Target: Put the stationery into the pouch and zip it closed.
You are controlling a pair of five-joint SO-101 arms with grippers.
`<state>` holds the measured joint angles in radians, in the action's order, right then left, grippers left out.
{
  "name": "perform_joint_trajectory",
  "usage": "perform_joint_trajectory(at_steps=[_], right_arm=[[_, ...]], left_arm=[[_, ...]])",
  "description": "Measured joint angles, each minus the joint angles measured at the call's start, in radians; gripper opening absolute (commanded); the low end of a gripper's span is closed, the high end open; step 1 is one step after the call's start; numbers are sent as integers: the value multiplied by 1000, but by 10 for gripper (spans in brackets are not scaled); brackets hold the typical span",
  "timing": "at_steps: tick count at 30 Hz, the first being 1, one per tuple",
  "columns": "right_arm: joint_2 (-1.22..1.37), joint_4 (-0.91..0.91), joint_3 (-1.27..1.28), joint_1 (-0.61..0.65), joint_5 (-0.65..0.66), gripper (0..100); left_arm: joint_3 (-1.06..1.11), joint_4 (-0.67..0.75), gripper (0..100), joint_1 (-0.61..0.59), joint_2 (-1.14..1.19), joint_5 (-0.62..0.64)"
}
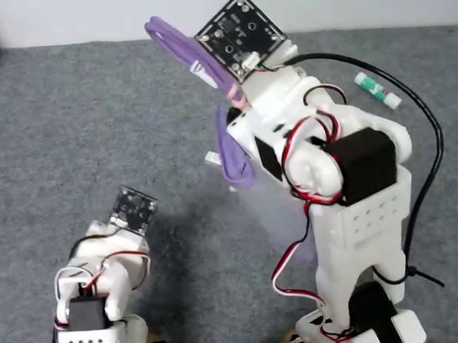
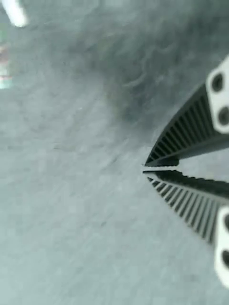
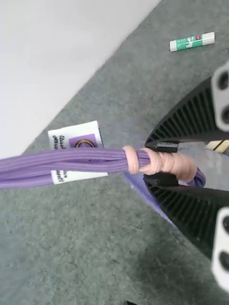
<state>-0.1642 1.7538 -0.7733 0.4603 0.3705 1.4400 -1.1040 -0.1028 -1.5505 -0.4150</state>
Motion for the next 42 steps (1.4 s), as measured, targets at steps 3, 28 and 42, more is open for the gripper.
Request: perform_joint_trajectory(at_steps=[3,28,42], right_arm=[[0,0,0,0,0,9],[6,-130,0,101,-2,9],[9,-132,0,104,-2,9]], left_arm=[[-75,11,24,-2,0,15],[-474,-6,299,350,-9,589],[-764,-6,300,457,334,647]])
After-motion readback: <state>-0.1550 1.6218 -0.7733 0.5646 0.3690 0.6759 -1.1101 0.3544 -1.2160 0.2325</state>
